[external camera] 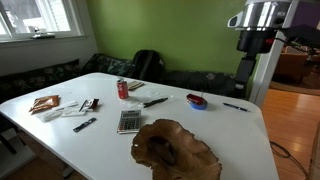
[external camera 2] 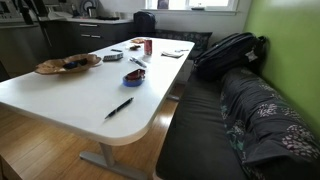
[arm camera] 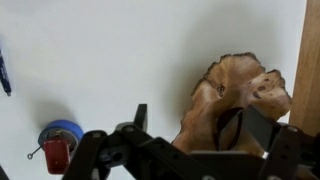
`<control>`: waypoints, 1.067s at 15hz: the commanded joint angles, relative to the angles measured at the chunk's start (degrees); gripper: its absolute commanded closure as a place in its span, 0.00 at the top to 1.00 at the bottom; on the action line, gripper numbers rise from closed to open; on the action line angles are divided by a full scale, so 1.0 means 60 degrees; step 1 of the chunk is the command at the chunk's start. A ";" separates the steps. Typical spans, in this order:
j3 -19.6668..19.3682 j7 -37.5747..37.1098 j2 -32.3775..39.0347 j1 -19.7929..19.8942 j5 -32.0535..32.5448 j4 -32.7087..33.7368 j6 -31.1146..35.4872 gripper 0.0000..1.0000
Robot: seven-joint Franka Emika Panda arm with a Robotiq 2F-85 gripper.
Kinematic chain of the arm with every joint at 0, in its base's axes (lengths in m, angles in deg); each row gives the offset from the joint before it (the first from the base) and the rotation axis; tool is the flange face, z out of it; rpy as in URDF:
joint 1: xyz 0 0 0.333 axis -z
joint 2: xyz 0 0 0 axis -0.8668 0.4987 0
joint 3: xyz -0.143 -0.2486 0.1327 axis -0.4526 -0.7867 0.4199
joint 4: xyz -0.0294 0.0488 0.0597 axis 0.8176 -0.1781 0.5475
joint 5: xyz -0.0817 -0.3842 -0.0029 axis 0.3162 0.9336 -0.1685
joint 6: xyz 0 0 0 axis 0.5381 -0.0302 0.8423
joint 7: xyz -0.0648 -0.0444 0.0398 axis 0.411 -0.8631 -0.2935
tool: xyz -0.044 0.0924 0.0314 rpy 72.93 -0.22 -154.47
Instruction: Remove the sunglasses from the wooden bowl and put the on the top right corner table surface
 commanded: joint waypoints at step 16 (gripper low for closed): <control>0.1133 -0.0997 0.5104 -0.0614 -0.0444 0.0019 0.8299 1.00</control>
